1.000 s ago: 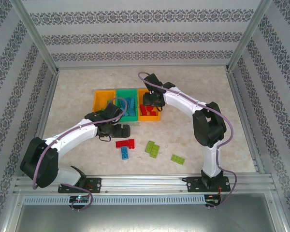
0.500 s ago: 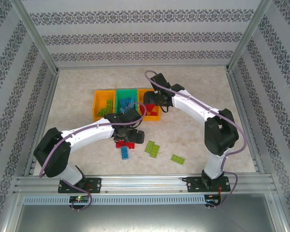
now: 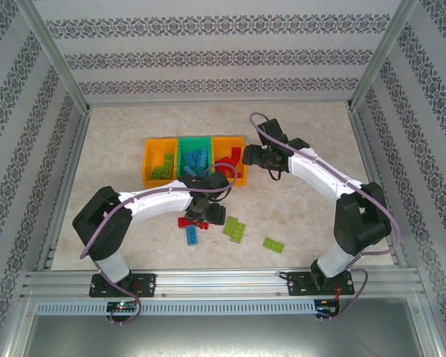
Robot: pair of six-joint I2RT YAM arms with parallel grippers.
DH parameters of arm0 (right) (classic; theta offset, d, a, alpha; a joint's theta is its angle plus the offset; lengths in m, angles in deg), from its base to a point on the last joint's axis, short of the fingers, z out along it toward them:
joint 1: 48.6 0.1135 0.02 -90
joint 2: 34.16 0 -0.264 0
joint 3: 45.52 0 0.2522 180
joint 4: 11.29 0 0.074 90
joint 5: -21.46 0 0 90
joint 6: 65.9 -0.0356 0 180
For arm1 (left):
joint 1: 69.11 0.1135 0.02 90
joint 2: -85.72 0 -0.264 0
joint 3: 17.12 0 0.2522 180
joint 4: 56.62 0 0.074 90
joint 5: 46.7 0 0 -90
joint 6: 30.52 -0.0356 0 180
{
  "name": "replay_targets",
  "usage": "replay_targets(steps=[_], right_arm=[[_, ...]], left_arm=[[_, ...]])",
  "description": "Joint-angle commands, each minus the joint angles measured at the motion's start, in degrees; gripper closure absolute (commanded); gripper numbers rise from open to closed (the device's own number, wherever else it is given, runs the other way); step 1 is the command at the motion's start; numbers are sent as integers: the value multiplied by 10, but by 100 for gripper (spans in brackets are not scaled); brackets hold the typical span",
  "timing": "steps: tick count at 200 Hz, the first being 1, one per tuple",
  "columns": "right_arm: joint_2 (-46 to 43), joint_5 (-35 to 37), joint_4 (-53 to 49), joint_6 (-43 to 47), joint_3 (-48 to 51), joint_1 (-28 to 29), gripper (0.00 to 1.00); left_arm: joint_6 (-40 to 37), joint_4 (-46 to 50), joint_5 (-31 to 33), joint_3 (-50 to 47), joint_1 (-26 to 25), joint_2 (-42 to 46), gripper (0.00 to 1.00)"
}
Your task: Sort the legos into containers by color
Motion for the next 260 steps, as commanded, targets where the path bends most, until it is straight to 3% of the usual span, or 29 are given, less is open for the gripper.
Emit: replay_targets(steps=[1, 107, 195, 237, 260], right_arm=[[-25, -5, 8, 3, 23, -11, 18], [-54, -4, 7, 4, 58, -33, 17], [-74, 3, -2, -1, 71, -43, 16], [-89, 7, -5, -2, 92, -47, 15], [-105, 6, -5, -7, 115, -46, 16]], left_arm=[[9, 19, -7, 21, -13, -15, 32], [-29, 47, 34, 28, -15, -45, 36], [-54, 39, 43, 31, -15, -77, 69], [-61, 54, 67, 57, -15, -60, 79], [-81, 89, 108, 118, -6, -50, 79]])
